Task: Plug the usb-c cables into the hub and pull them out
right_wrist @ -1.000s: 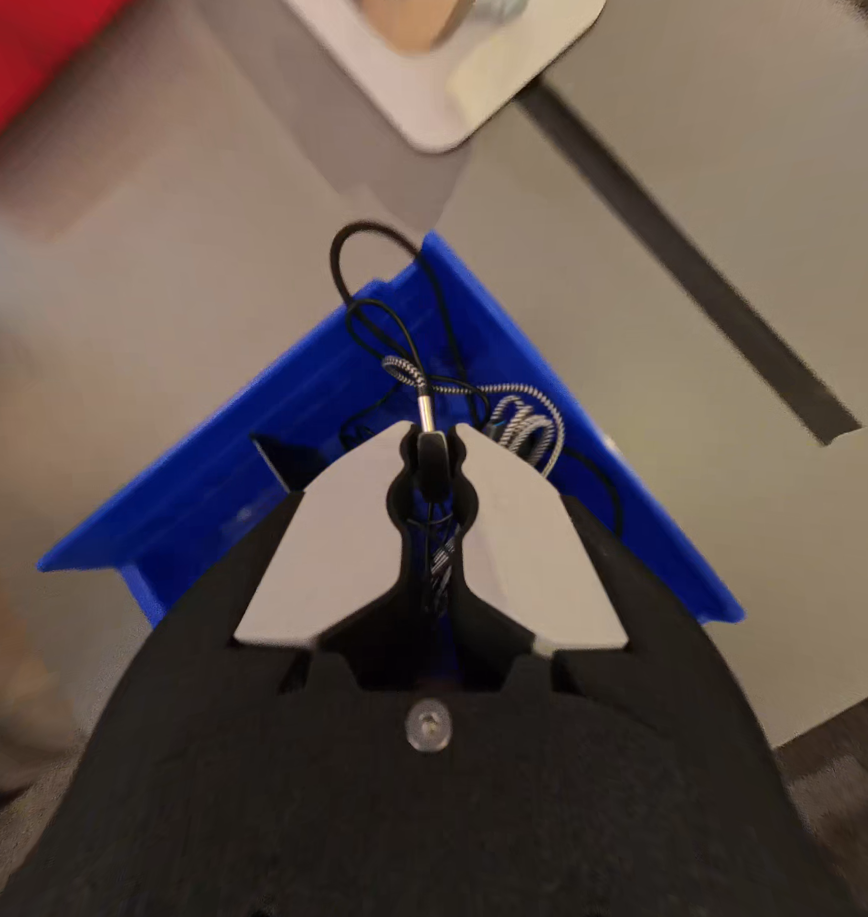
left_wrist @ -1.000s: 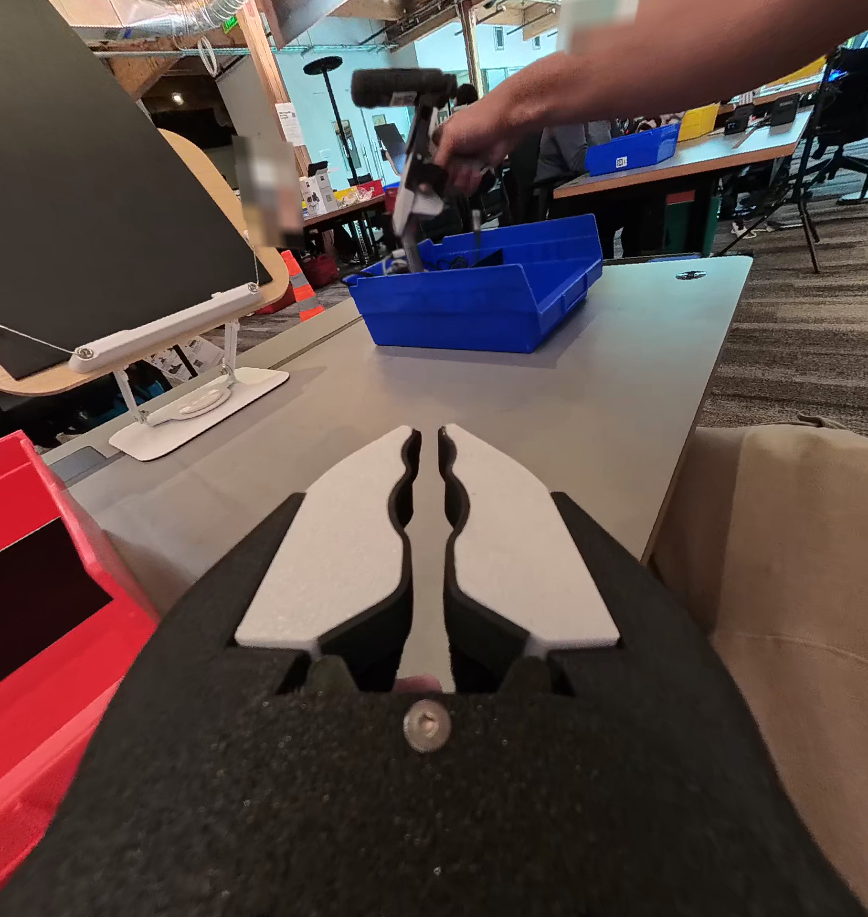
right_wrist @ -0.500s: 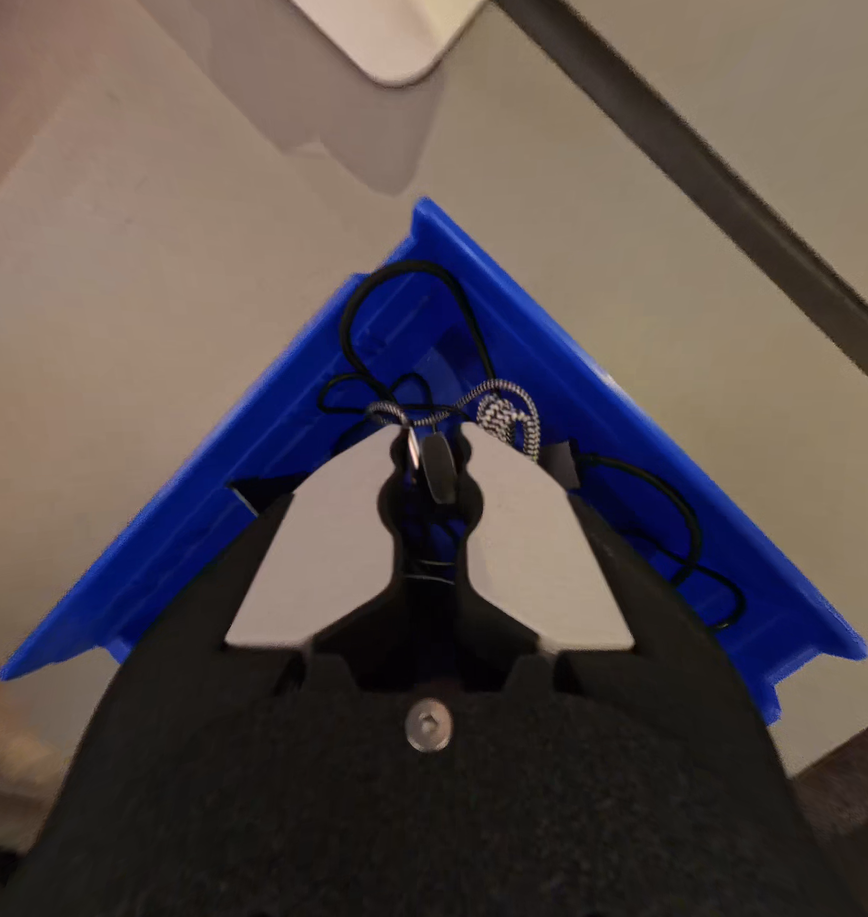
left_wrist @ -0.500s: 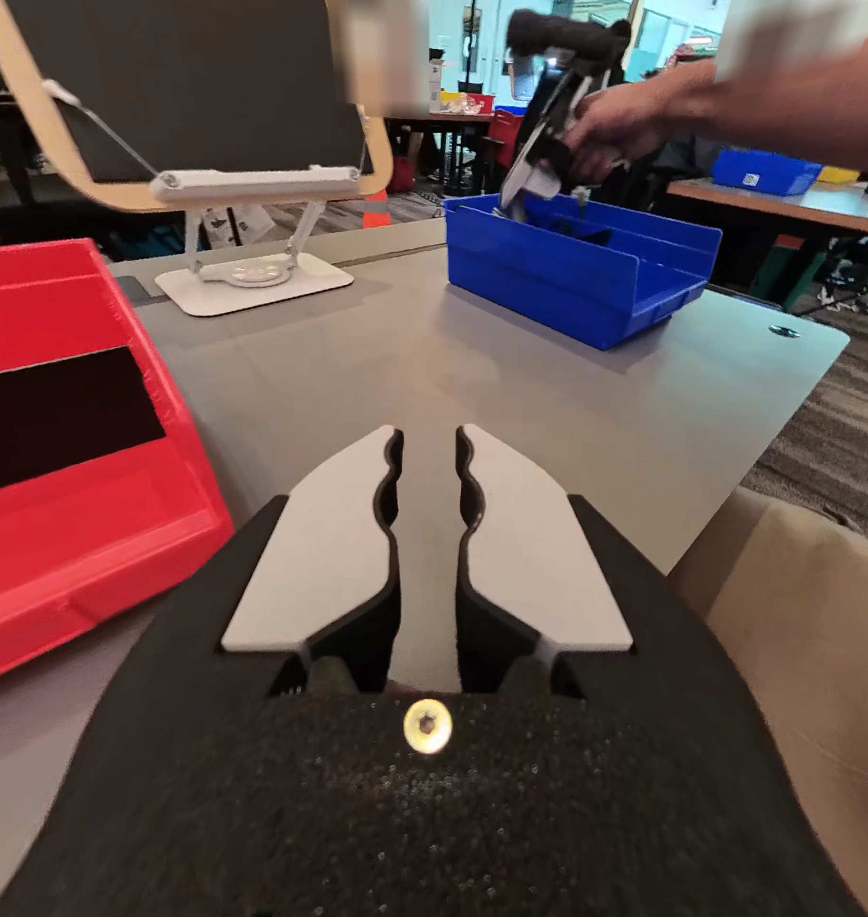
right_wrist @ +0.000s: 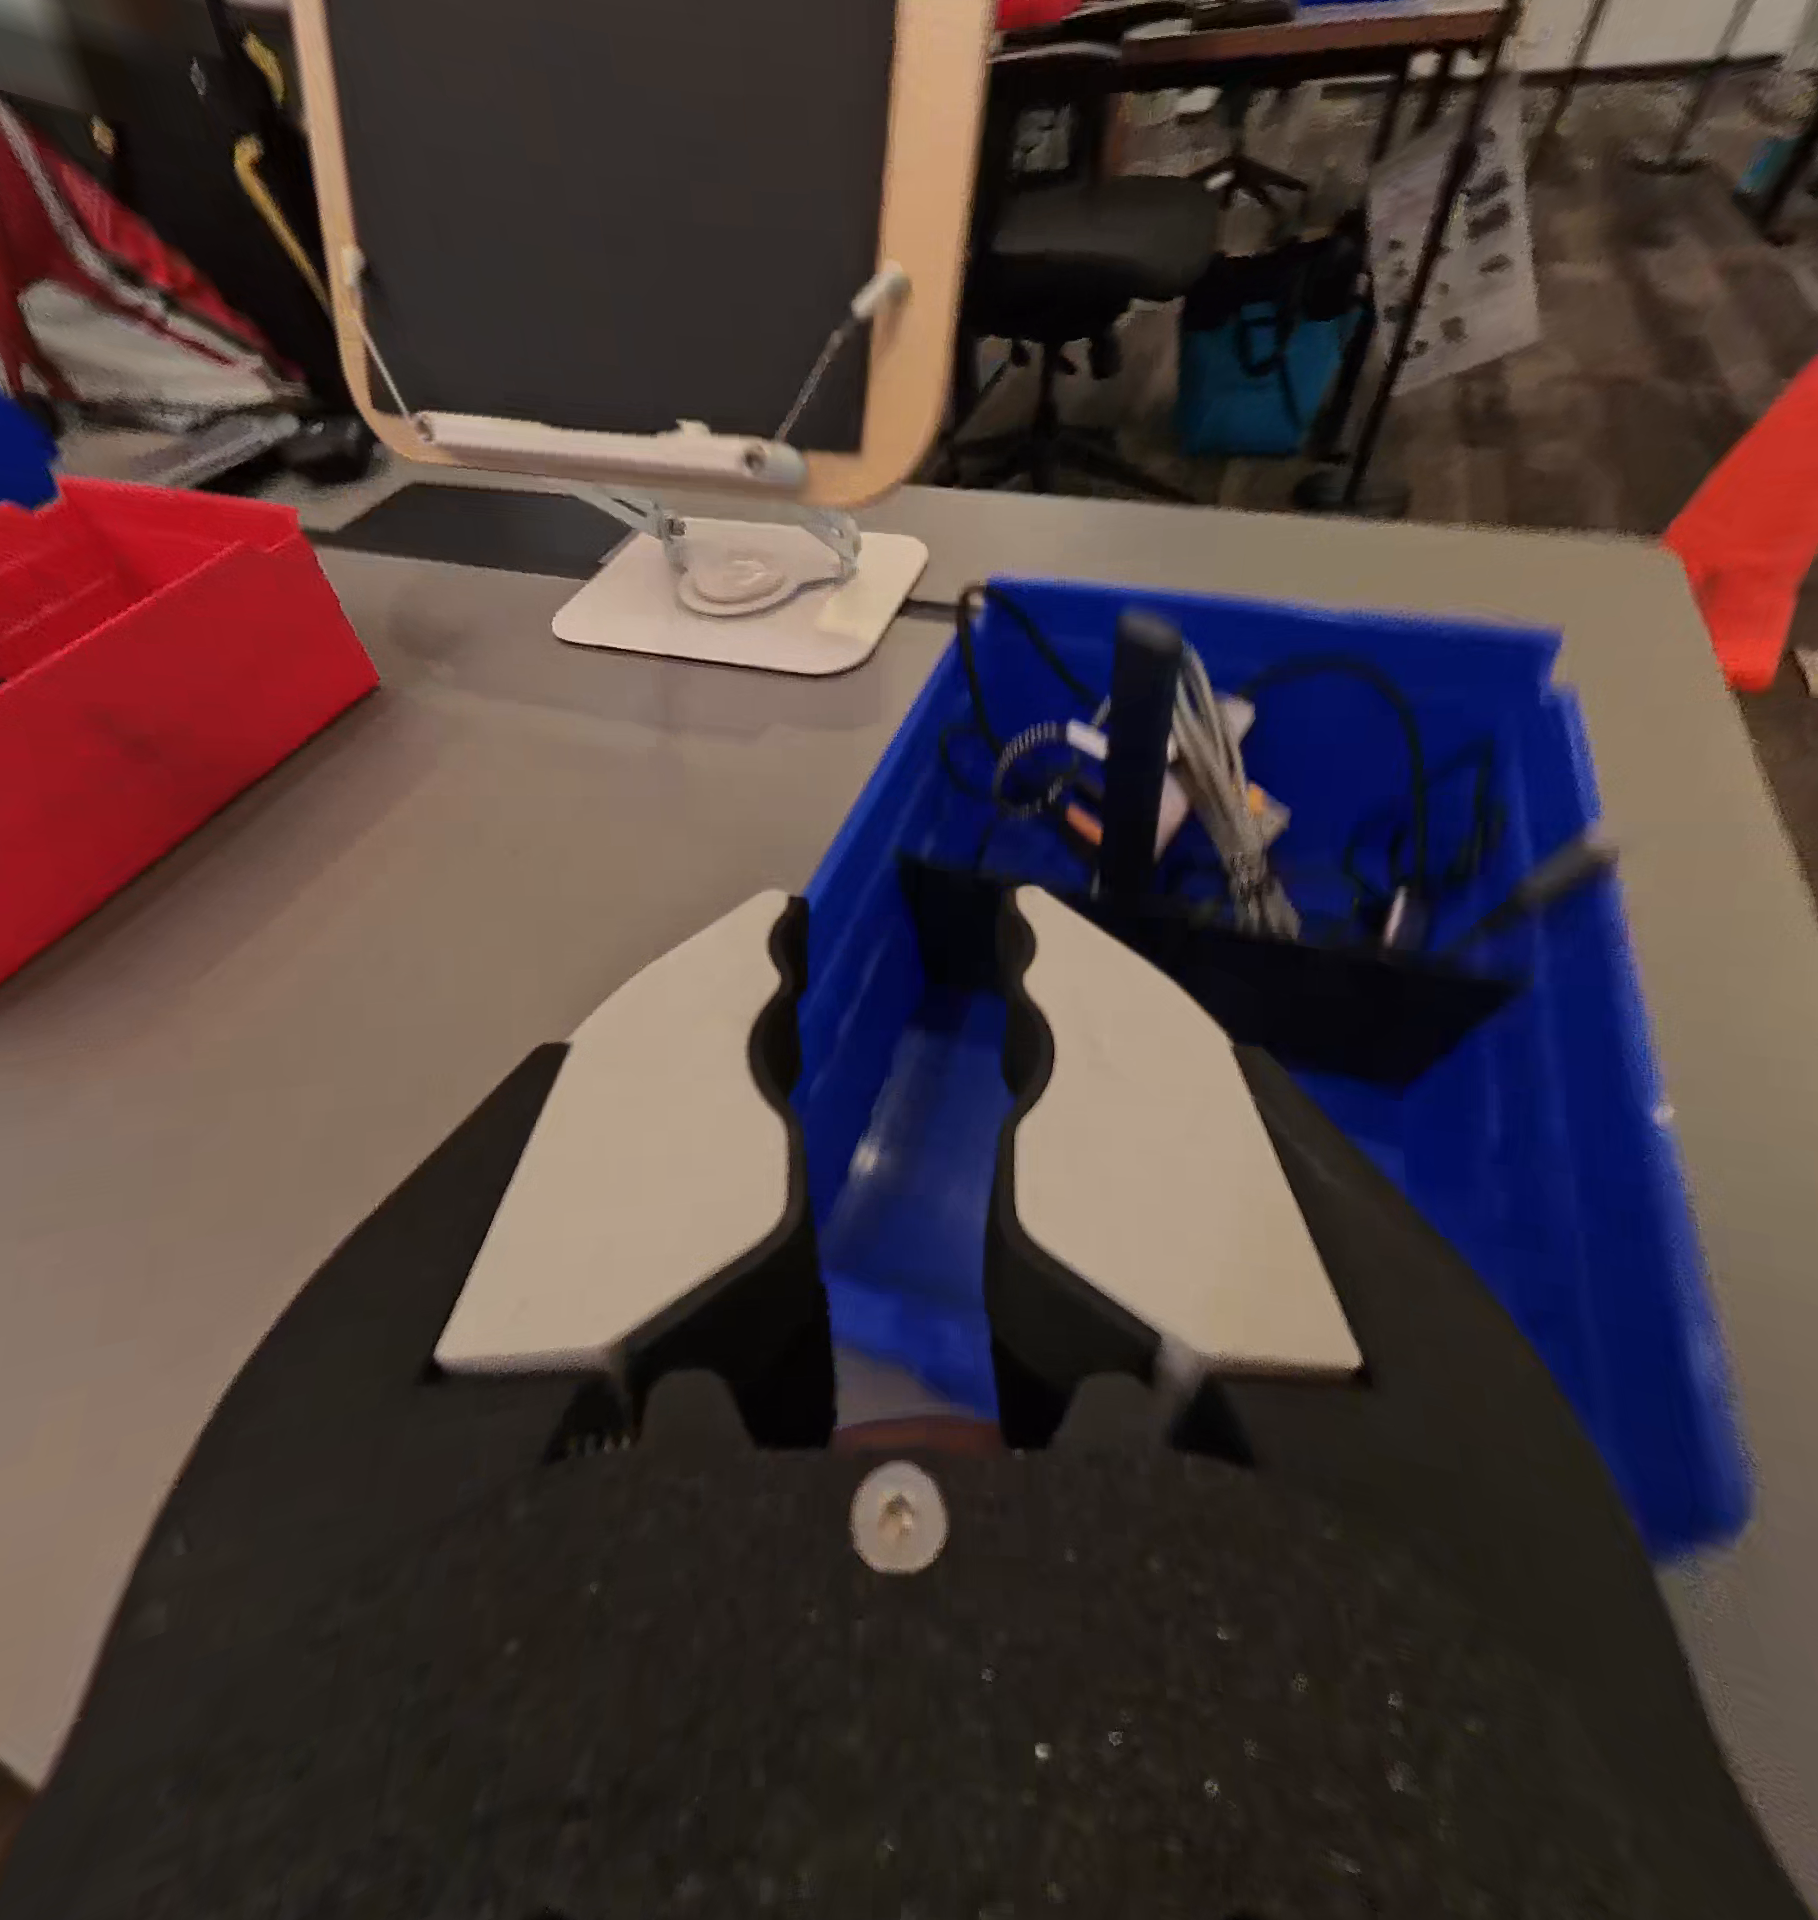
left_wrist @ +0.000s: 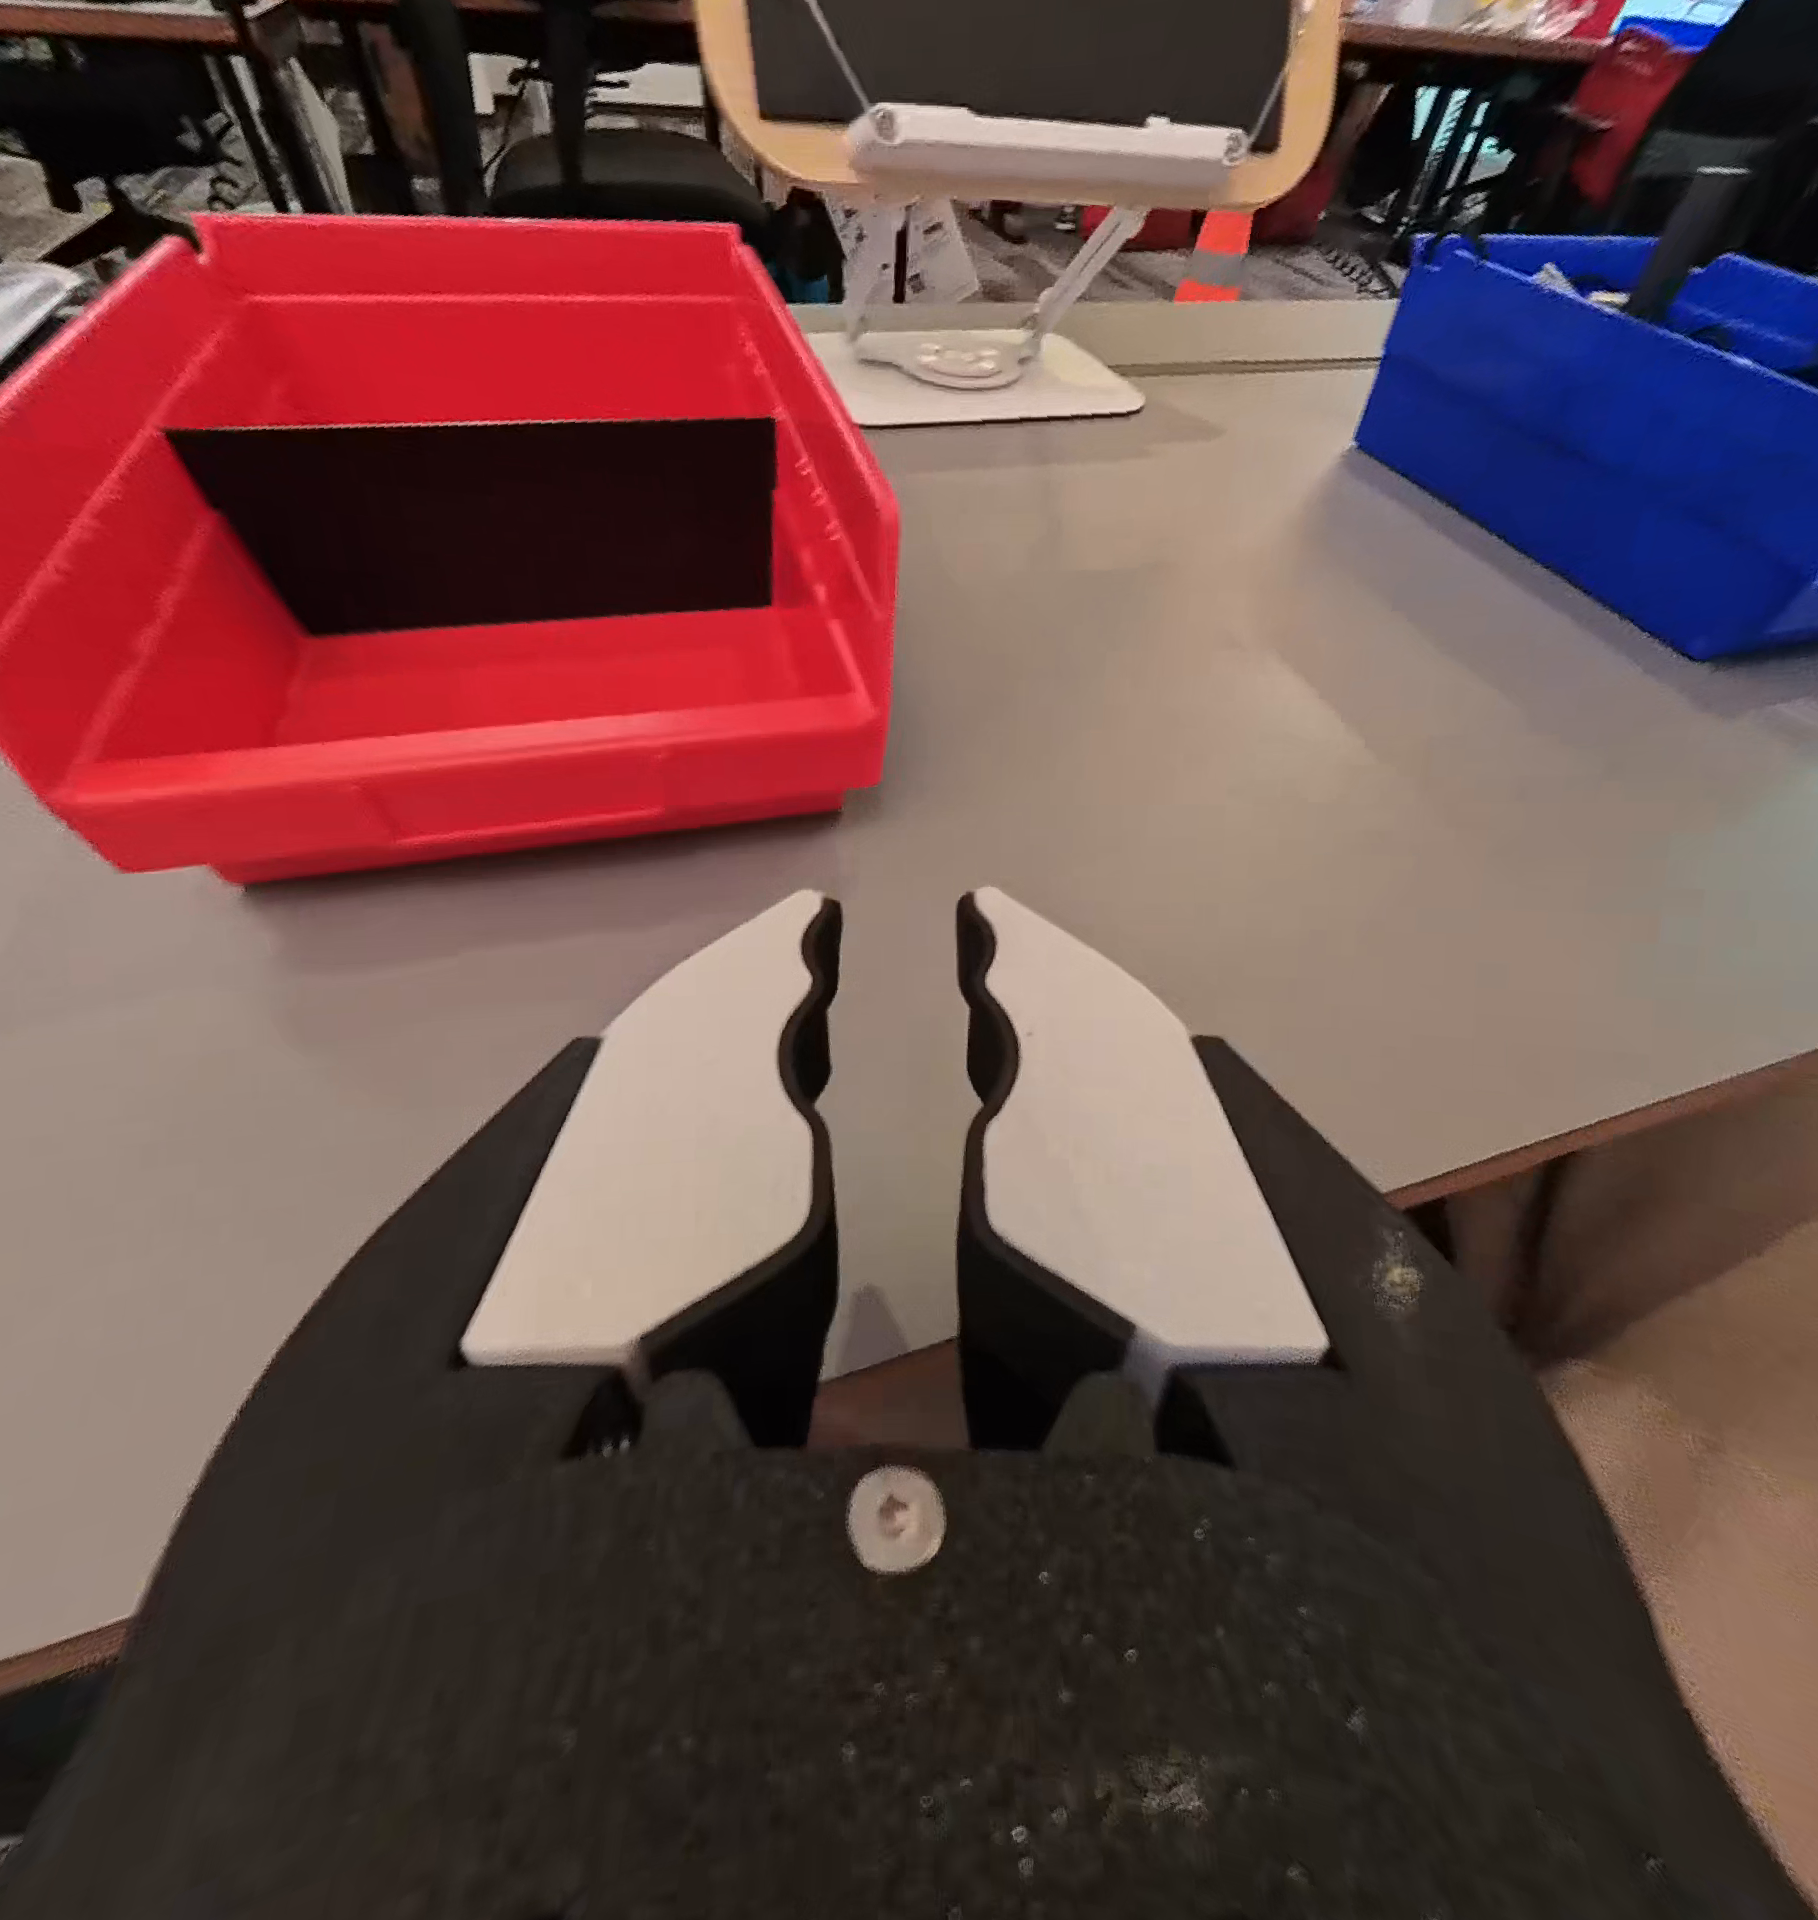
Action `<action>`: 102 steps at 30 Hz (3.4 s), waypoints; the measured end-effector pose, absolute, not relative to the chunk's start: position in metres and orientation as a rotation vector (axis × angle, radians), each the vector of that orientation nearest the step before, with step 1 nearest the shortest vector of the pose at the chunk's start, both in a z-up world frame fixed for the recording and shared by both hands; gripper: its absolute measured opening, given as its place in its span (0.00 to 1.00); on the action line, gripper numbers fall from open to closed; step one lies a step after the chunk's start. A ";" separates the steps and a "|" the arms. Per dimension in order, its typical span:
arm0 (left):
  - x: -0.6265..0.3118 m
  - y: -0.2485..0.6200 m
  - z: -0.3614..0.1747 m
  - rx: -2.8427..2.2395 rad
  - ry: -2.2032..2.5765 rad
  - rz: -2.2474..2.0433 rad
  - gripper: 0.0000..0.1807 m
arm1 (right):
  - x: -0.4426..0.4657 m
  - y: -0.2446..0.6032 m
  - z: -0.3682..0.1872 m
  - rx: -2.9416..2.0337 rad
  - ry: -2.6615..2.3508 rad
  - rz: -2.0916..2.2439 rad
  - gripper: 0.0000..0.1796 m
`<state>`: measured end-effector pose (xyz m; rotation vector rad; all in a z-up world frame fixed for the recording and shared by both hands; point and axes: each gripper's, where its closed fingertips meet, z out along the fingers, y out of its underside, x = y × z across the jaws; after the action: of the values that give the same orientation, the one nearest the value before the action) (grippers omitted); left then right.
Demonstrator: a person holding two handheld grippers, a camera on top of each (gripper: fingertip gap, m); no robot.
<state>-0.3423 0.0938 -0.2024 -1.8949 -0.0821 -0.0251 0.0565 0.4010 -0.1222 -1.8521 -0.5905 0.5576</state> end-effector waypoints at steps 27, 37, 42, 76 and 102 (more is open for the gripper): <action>-0.417 0.101 -0.211 -1.935 -0.217 0.204 0.21 | 0.142 0.362 -0.202 -1.901 -0.270 0.483 0.21; -0.410 0.107 -0.215 -1.951 -0.165 0.201 0.21 | 0.150 0.360 -0.197 -1.897 -0.247 0.486 0.20; -0.396 0.120 -0.206 -1.909 -0.137 0.151 0.21 | 0.145 0.353 -0.202 -1.903 -0.309 0.437 0.21; -0.087 0.322 -0.233 -2.044 0.349 -0.391 0.11 | 0.087 0.319 -0.235 -2.070 -0.146 0.448 0.15; -0.292 0.268 -0.226 -2.045 -0.008 0.102 0.04 | -0.117 0.338 -0.226 -2.010 -0.552 0.393 0.03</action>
<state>-0.2918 0.2676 -0.2257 -2.0453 -0.0080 0.1019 -0.1167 0.3379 -0.2257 -2.0097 -0.5520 0.3932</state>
